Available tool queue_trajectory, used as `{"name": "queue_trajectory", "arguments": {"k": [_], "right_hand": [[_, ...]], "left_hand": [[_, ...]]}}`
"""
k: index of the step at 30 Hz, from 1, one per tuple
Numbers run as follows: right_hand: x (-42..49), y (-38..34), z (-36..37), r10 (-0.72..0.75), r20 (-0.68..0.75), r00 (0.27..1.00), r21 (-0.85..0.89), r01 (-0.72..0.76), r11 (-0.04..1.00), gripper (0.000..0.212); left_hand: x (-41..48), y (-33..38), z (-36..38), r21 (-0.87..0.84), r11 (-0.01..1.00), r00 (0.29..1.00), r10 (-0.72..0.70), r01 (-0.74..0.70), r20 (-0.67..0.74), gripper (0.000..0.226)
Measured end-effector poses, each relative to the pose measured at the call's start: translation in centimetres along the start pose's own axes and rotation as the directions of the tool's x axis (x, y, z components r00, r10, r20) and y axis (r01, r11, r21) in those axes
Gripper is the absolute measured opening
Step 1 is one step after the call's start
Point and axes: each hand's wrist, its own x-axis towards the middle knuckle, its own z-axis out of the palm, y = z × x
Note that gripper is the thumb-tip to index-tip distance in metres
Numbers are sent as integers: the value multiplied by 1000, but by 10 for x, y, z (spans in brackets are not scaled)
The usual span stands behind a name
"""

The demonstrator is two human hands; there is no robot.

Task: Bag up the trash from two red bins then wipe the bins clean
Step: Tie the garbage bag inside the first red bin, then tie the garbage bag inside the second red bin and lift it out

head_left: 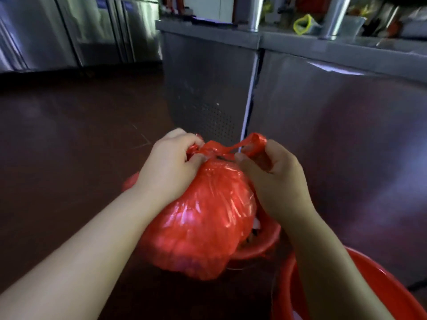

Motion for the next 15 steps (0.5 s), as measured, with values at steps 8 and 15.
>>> {"name": "queue_trajectory", "arguments": {"k": [8,15], "right_hand": [[25,4,179,75,256,964,-117,-46,992,10],[30,24,303,169,346,923,-211,-98,972,12]], "left_hand": [[-5,-185,-45,96,980,983,-165,172,-75,15],[-27,-323,-43,139,927,933,-358,349,46,24]]}}
